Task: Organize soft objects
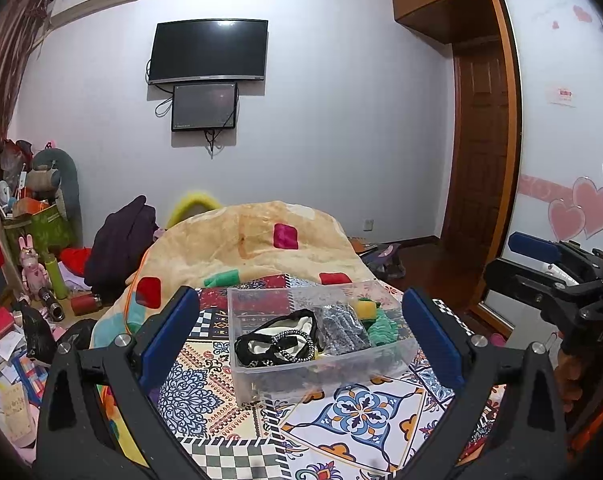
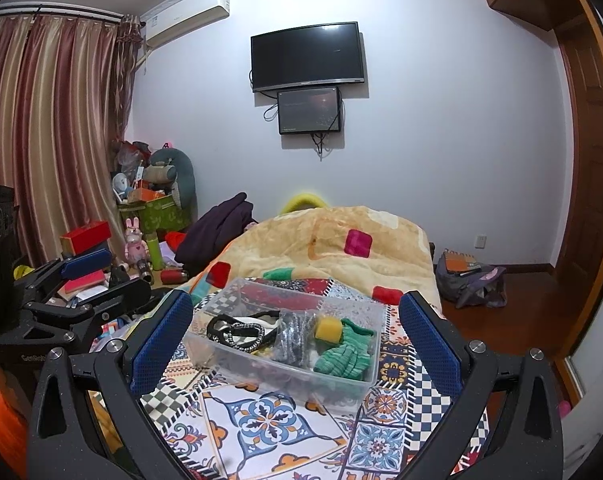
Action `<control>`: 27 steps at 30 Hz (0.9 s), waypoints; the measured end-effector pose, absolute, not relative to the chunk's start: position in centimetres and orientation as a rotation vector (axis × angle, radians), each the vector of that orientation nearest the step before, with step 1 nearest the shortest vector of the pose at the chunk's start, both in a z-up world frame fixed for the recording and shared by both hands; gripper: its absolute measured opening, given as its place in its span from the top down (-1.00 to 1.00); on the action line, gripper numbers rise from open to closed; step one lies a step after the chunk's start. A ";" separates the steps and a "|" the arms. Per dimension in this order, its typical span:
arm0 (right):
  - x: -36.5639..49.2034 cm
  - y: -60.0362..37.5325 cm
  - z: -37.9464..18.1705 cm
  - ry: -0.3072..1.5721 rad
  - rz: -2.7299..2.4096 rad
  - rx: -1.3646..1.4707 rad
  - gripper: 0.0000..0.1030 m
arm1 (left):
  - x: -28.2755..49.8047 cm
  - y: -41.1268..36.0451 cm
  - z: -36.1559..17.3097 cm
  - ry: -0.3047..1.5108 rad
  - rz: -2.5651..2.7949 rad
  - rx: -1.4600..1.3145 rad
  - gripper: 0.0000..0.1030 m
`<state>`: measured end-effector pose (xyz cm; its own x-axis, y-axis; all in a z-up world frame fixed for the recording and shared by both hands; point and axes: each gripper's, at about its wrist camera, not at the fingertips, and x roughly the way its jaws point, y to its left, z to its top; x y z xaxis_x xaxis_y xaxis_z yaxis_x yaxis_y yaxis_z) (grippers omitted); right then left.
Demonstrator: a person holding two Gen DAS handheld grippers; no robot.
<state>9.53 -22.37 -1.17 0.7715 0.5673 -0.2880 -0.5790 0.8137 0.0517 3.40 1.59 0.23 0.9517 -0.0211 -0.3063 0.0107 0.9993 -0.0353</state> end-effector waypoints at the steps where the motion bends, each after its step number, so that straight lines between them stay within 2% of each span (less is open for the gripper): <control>1: 9.5 -22.4 -1.2 0.299 0.621 -0.041 -1.00 | 3.4 1.6 0.2 0.312 -0.017 -0.032 -0.99; 27: 9.4 -22.3 -1.1 0.305 0.632 -0.033 -1.00 | 3.2 1.4 0.0 0.321 -0.032 -0.023 -1.00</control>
